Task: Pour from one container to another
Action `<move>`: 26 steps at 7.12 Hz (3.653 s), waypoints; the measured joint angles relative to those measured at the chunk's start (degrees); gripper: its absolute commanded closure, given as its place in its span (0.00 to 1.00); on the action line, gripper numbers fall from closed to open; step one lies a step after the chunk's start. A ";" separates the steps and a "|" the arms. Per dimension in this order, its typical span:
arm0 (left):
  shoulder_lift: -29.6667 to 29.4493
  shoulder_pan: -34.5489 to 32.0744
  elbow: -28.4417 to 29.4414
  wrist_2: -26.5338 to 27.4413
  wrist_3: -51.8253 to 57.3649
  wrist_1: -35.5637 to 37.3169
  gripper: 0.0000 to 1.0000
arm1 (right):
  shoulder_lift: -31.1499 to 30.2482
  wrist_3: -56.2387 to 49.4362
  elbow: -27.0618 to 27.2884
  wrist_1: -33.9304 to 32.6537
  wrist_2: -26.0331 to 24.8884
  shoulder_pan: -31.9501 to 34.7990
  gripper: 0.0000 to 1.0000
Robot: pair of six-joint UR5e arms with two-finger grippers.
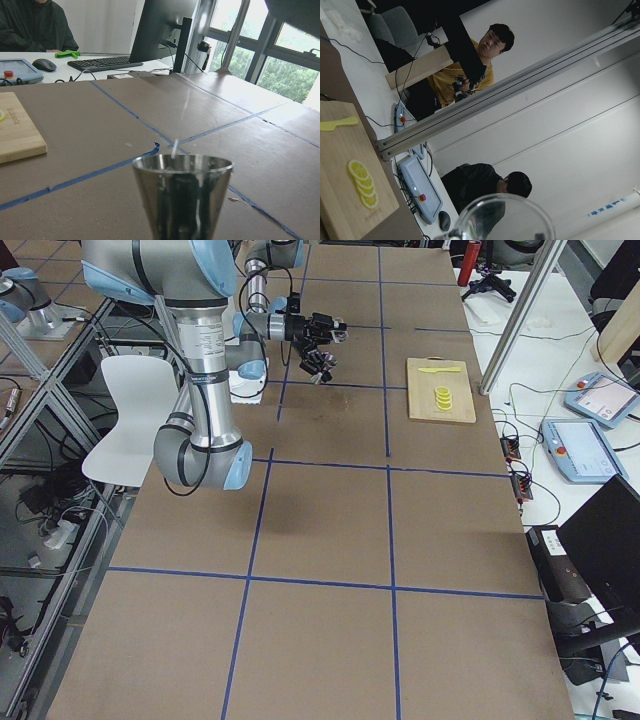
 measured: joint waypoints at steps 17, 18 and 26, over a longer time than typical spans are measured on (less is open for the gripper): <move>11.83 -10.88 -13.41 12.13 3.09 4.37 1.00 | -0.16 6.37 0.12 31.25 1.95 -0.12 1.00; 12.21 -11.11 -13.44 12.04 3.18 4.21 1.00 | -0.47 7.43 0.05 31.29 3.06 -0.09 1.00; 16.37 -11.75 -15.38 11.50 3.98 3.93 1.00 | -3.60 22.10 -2.28 -0.56 44.53 32.05 1.00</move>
